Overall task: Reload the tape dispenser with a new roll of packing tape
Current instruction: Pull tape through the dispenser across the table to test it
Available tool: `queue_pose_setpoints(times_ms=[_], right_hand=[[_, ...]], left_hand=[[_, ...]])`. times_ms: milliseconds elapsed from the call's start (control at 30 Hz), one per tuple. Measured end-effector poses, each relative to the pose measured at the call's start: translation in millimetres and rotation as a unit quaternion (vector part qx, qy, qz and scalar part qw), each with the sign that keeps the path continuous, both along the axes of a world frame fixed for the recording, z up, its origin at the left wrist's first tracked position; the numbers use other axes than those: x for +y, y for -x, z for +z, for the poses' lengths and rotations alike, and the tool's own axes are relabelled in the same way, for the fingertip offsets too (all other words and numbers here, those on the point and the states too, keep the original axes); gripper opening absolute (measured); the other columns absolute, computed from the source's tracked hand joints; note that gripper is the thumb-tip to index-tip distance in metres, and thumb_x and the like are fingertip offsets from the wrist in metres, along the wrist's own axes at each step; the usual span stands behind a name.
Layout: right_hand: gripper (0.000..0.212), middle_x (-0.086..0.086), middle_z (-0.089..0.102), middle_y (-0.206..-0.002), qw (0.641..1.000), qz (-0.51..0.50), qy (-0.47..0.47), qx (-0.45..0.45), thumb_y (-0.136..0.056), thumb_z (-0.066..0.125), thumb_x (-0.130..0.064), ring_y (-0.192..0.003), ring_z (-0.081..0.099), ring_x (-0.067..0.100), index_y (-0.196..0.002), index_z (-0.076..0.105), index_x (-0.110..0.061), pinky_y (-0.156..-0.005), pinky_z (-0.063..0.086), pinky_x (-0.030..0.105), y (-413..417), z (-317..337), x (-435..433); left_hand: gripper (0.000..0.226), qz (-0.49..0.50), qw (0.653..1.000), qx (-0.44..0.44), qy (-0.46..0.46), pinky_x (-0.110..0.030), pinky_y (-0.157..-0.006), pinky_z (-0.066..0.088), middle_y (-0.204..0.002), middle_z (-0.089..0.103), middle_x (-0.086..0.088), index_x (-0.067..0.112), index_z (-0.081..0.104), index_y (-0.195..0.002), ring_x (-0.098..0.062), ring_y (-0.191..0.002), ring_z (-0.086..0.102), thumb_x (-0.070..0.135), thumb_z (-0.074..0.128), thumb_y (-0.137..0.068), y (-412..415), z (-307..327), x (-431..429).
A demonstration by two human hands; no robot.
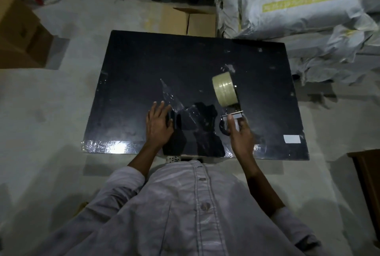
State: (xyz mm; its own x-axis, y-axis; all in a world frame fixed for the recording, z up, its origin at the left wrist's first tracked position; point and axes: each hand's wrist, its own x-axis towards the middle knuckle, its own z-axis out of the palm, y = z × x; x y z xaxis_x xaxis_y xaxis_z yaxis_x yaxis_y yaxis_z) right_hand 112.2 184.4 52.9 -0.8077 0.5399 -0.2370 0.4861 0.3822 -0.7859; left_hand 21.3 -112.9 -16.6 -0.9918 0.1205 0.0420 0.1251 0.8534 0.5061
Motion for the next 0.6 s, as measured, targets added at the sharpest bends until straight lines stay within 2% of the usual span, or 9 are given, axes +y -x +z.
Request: queue_pose_setpoints(times_ms=[67, 167, 267, 367, 500, 600], right_hand=[[0.072, 0.005, 0.077, -0.118, 0.999, -0.001, -0.052, 0.002, -0.094, 0.056, -0.091, -0.109, 0.073, 0.030, -0.121, 0.069, -0.026, -0.099, 0.061, 0.054, 18, 0, -1], [0.089, 0.010, 0.074, -0.127, 0.995, -0.001, -0.095, -0.013, -0.088, 0.061, -0.093, -0.118, 0.070, 0.032, -0.136, 0.065, -0.018, -0.101, 0.056, 0.048, 42, -3, -6], [0.083, 0.005, 0.076, -0.116, 0.991, 0.013, -0.131, -0.015, -0.088, 0.067, -0.089, -0.108, 0.071, 0.030, -0.132, 0.065, -0.018, -0.095, 0.054, 0.043, 61, -4, -18], [0.075, 0.002, 0.072, -0.114, 0.988, 0.038, -0.145, -0.032, -0.091, 0.074, -0.079, -0.100, 0.064, 0.022, -0.132, 0.062, -0.017, -0.084, 0.042, 0.034, 78, -8, -31], [0.077, 0.005, 0.072, -0.122, 0.987, 0.044, -0.148, -0.045, -0.089, 0.073, -0.082, -0.110, 0.069, 0.029, -0.132, 0.059, -0.020, -0.086, 0.046, 0.038, 106, -20, -39], [0.072, 0.005, 0.072, -0.121, 0.986, 0.034, -0.151, -0.058, -0.088, 0.076, -0.078, -0.111, 0.070, 0.032, -0.128, 0.058, -0.021, -0.084, 0.045, 0.037, 127, -24, -46]], left_hand=[[0.066, 0.003, 1.000, 0.004, 0.001, -0.062, -0.129, 0.028, -0.174, 0.039, -0.008, 0.021, 0.051, -0.160, -0.034, -0.166, 0.023, 0.019, 0.071, -0.096, 9, 0, -4], [0.068, 0.015, 1.000, 0.010, 0.007, -0.061, -0.129, 0.027, -0.174, 0.039, -0.008, 0.021, 0.051, -0.160, -0.035, -0.166, 0.023, 0.019, 0.072, -0.095, 26, -2, -13], [0.069, 0.022, 1.000, 0.009, 0.011, -0.063, -0.129, 0.027, -0.174, 0.038, -0.008, 0.020, 0.051, -0.160, -0.035, -0.167, 0.022, 0.020, 0.073, -0.095, 40, -1, -24], [0.069, 0.025, 0.999, 0.014, 0.021, -0.064, -0.129, 0.025, -0.176, 0.036, -0.008, 0.019, 0.051, -0.160, -0.034, -0.168, 0.018, 0.022, 0.071, -0.094, 49, 1, -32], [0.067, 0.020, 0.999, 0.031, 0.032, -0.066, -0.129, 0.024, -0.177, 0.031, -0.008, 0.018, 0.051, -0.159, -0.035, -0.168, 0.014, 0.025, 0.070, -0.094, 65, 2, -36], [0.066, 0.009, 0.998, 0.035, 0.042, -0.066, -0.130, 0.022, -0.180, 0.026, -0.008, 0.019, 0.051, -0.157, -0.035, -0.169, 0.012, 0.028, 0.069, -0.094, 75, 2, -40]])
